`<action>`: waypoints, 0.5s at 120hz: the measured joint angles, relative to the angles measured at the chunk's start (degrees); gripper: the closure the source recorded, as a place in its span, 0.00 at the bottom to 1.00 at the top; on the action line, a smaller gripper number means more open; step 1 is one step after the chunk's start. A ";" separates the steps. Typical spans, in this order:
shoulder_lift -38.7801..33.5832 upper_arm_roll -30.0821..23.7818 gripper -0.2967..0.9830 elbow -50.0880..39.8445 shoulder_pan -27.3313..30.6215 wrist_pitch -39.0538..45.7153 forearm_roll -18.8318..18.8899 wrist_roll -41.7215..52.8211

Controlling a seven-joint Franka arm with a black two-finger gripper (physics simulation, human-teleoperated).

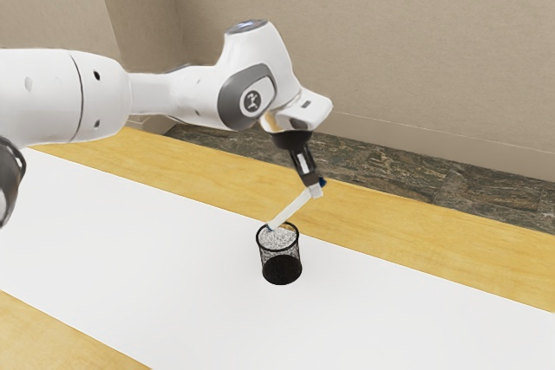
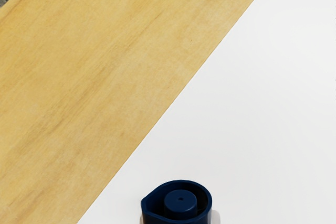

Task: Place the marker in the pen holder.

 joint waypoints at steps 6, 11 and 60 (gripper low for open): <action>1.54 0.04 0.85 1.01 0.08 0.00 -0.53 0.18; 2.18 0.02 0.85 1.58 0.12 -0.01 -0.82 0.33; 4.10 0.46 0.85 0.82 1.87 -0.02 -6.54 2.94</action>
